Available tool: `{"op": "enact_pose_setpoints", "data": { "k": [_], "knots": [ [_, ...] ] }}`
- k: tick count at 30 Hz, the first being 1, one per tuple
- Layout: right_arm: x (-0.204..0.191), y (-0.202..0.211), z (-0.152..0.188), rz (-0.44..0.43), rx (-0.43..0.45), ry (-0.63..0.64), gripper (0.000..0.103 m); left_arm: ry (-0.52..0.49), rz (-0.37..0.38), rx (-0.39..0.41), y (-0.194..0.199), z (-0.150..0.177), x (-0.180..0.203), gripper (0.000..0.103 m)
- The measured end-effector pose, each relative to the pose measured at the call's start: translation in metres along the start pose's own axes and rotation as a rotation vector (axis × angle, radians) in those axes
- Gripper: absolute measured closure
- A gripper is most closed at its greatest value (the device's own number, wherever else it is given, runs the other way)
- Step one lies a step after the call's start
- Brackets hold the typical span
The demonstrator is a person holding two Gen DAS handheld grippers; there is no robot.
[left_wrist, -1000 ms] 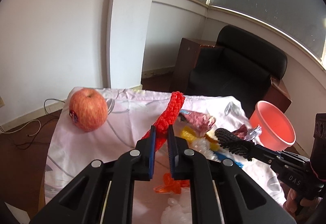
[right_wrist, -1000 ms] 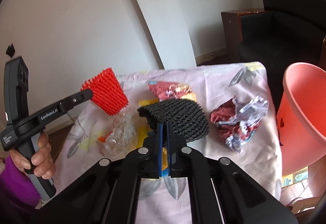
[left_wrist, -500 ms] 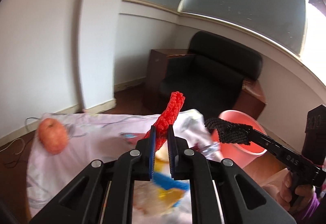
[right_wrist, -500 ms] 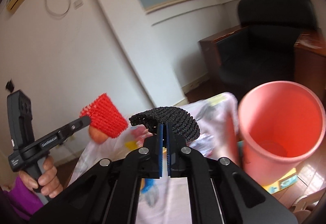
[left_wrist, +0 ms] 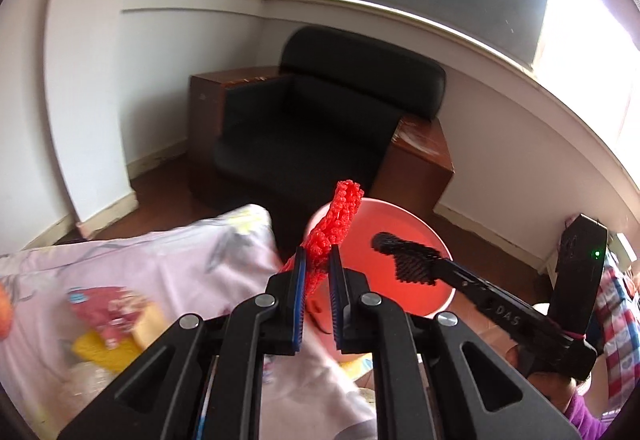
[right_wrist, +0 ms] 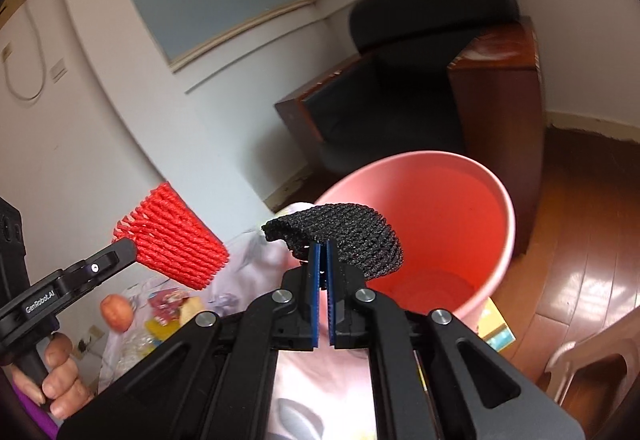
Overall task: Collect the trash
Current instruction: 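Carry both nets over the pink bin and open both tools to drop them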
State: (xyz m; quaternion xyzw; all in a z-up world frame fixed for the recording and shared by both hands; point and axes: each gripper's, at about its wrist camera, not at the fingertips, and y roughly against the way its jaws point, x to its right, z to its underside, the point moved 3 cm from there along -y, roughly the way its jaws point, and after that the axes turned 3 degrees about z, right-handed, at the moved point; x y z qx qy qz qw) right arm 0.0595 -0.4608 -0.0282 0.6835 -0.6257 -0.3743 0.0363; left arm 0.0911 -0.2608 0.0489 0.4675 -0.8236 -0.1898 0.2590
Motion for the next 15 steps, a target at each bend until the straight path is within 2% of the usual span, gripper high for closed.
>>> {"op": "enact_pose_setpoints", "data": {
  "k": [8,15],
  "knots": [
    [0.015,-0.015,0.001,0.011,-0.016,-0.004,0.099,-0.036,-0.022,-0.089,-0.061,0.005,0.03,0.093],
    [0.023,-0.018,0.002,0.014,-0.026,-0.02,0.099,-0.051,-0.043,-0.122,-0.078,0.011,0.021,0.093]
  ]
}}
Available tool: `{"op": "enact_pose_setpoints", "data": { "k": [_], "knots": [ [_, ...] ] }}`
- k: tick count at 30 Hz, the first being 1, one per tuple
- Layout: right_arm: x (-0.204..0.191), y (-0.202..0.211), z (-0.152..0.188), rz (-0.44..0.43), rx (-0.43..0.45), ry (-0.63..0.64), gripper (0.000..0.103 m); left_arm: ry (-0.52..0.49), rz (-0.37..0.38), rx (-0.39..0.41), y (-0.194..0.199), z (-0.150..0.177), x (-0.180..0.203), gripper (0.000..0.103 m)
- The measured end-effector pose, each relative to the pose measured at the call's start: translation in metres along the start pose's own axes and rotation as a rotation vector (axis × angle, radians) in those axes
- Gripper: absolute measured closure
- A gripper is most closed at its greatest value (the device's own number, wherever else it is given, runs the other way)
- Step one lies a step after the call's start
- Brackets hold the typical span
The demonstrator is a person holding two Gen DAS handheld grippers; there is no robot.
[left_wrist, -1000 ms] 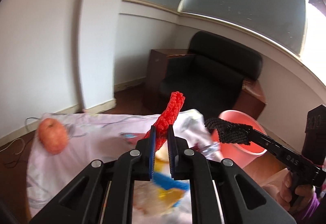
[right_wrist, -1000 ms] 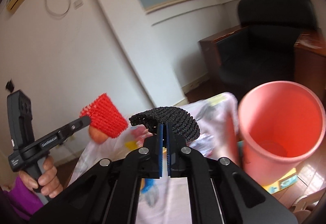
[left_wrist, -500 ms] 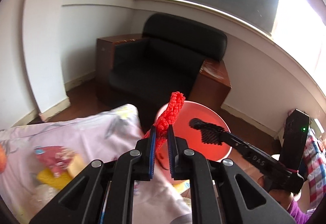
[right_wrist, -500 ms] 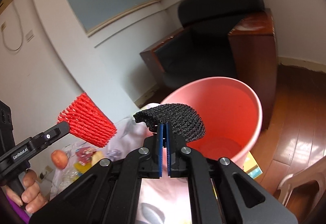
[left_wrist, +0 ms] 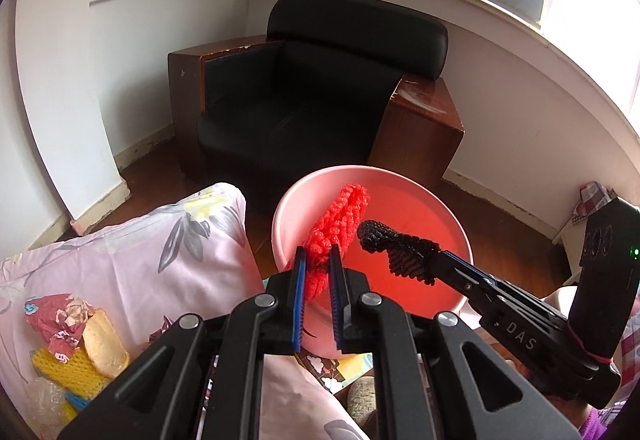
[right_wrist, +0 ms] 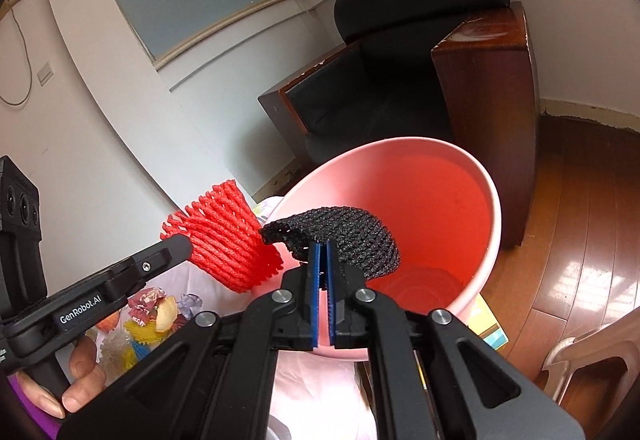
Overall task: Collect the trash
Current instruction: 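Carry both nets over the pink bin and open both tools to drop them, then return both tools from the bin back over the table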
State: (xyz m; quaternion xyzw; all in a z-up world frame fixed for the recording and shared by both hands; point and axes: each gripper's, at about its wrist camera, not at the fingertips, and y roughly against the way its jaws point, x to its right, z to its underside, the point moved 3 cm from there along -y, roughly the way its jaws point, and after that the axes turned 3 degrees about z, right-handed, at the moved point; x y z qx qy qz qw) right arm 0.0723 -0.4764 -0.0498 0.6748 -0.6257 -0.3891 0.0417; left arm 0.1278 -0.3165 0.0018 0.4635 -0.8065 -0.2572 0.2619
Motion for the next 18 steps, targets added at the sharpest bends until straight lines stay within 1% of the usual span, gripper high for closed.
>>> {"op": "enact_pose_setpoints", "data": {
  "k": [4,10,11,12,13,14,16,18],
  "knots": [
    [0.004,-0.002,0.002,-0.003,-0.015,-0.024,0.099,-0.015,-0.02,0.005,0.002,0.0,0.002,0.092],
    [0.008,-0.003,0.001,0.023,-0.024,-0.025,0.098,0.009,-0.024,-0.005,0.001,0.002,0.0,0.071],
    [0.008,-0.003,0.001,0.028,-0.024,-0.024,0.097,0.012,-0.025,-0.004,0.001,0.002,0.0,0.068],
    [0.009,-0.002,0.002,0.03,-0.024,-0.025,0.095,0.016,-0.025,0.001,0.002,0.002,-0.001,0.067],
    [0.01,-0.002,0.002,0.029,-0.022,-0.03,0.089,0.018,-0.023,0.005,0.003,0.001,-0.001,0.065],
    [0.011,-0.001,0.002,0.028,-0.019,-0.038,0.079,0.019,-0.021,0.007,0.004,0.001,-0.001,0.064],
    [0.012,0.001,0.002,0.026,-0.009,-0.052,0.069,0.021,-0.019,0.012,0.007,0.001,-0.001,0.061],
    [0.013,0.003,0.003,0.027,-0.006,-0.053,0.068,0.023,-0.022,0.018,0.01,0.001,-0.002,0.06]
  ]
}}
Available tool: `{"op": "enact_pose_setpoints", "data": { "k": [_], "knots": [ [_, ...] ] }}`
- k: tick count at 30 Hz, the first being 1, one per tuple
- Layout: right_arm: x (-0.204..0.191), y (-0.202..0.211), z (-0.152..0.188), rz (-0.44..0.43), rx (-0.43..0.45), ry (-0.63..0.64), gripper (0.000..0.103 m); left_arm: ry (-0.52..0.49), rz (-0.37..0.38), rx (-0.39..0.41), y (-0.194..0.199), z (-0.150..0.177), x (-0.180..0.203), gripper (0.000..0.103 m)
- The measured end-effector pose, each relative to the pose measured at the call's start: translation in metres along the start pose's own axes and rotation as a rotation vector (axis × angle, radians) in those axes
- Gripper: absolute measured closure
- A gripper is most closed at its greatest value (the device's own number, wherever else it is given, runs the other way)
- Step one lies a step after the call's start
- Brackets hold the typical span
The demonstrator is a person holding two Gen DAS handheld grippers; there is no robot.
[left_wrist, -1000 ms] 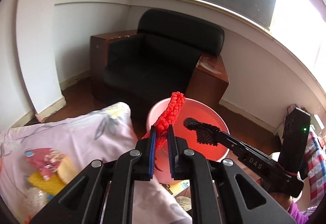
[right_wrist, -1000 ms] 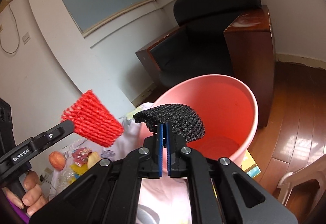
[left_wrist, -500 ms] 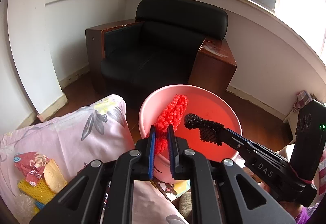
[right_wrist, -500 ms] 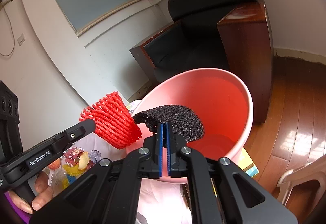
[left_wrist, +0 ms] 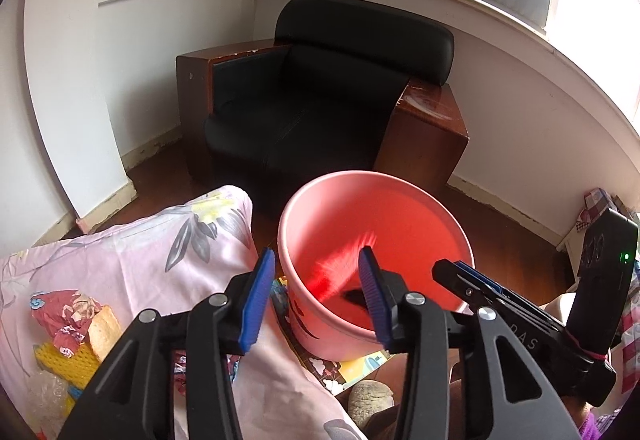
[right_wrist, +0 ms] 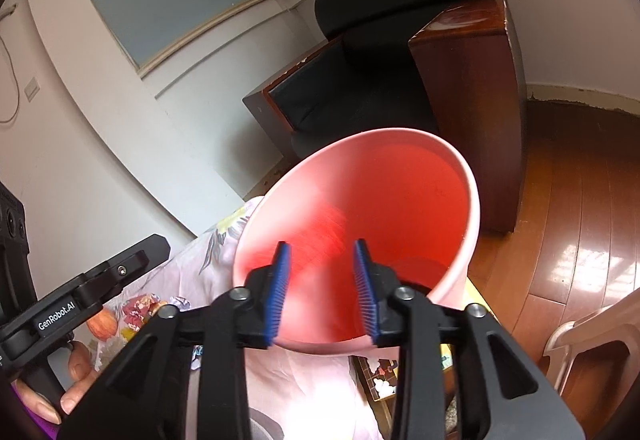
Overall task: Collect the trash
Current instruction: 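Return both tools from the bin back over the table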
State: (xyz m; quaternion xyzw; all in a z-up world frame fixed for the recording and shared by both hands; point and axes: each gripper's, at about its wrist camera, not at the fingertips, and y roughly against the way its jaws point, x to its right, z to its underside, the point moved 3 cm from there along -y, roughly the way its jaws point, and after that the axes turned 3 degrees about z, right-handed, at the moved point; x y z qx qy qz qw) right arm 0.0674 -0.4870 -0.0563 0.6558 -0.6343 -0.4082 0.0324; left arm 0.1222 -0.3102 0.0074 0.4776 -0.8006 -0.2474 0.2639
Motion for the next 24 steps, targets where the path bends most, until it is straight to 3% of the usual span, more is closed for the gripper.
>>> {"op": "enact_pose_setpoints", "data": {
  "k": [14,24],
  "knots": [
    [-0.012,0.008,0.01,-0.034,-0.013,0.034,0.068,0.035,-0.039,0.006,0.027,0.014,-0.021,0.053],
    [-0.044,0.026,0.031,-0.119,-0.018,0.11,0.068,0.067,-0.09,0.02,0.067,0.03,-0.048,0.051]
  ]
}}
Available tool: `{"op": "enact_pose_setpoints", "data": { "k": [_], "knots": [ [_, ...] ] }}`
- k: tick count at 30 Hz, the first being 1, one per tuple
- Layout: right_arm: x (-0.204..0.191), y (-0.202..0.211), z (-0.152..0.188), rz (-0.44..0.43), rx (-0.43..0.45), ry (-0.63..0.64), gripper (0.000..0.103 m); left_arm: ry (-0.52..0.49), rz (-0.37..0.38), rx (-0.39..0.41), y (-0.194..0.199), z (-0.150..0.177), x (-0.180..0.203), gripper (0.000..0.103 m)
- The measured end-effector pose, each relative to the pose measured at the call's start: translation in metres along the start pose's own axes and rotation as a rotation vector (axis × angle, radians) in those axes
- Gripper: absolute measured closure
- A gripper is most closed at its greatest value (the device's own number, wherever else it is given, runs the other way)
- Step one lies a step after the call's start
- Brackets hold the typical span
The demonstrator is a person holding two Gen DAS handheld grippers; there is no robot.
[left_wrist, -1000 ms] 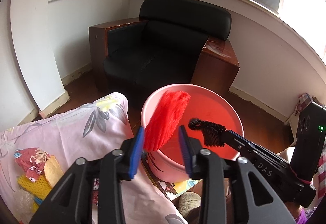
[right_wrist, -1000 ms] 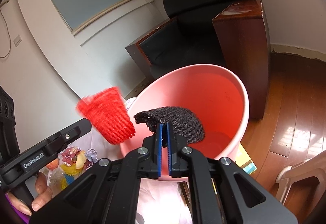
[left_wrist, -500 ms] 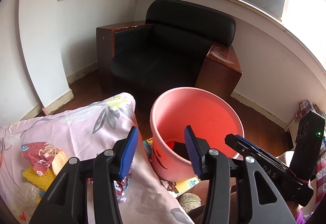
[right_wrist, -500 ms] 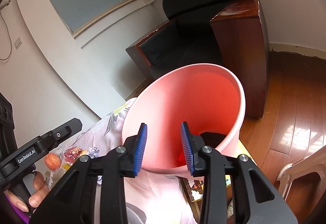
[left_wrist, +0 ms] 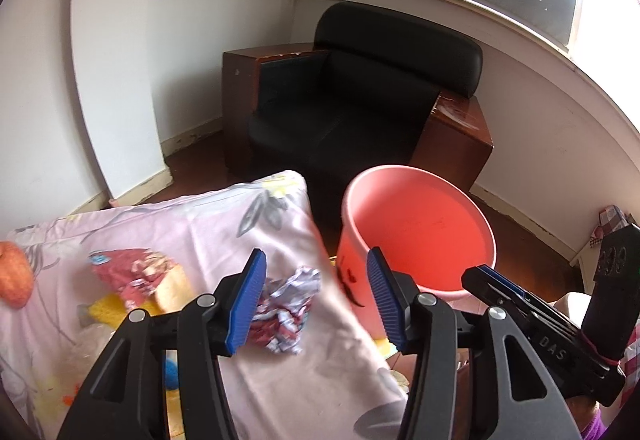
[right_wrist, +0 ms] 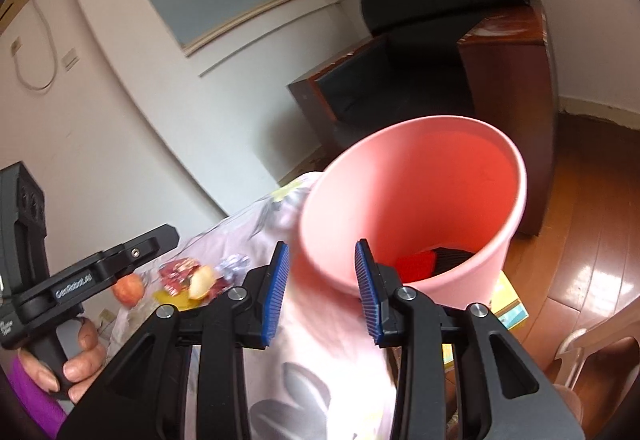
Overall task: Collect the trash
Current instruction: 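Return both tools from the bin back over the table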
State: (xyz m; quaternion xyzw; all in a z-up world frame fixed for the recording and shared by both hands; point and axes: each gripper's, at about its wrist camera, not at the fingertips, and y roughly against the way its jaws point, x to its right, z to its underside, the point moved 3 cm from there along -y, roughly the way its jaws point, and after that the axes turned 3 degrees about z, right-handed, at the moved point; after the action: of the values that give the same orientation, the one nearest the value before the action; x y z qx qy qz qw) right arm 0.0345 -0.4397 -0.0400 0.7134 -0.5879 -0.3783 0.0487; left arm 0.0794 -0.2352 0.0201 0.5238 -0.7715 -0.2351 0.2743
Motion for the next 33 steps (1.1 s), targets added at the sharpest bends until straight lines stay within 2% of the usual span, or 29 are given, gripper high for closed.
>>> {"op": "enact_pose_setpoints", "data": {
  "k": [13,25,33],
  "knots": [
    [-0.065,0.006,0.037,-0.112,-0.055,0.154,0.068,0.041,-0.085,0.014,0.059,0.033,-0.051,0.051],
    [-0.085,0.006,0.062,-0.145,-0.099,0.159,0.068,0.068,-0.179,-0.003,0.093,0.068,-0.094,0.051],
    [-0.096,0.0,0.071,-0.15,-0.137,0.189,0.068,0.092,-0.214,-0.017,0.102,0.085,-0.111,0.051]
  ]
}}
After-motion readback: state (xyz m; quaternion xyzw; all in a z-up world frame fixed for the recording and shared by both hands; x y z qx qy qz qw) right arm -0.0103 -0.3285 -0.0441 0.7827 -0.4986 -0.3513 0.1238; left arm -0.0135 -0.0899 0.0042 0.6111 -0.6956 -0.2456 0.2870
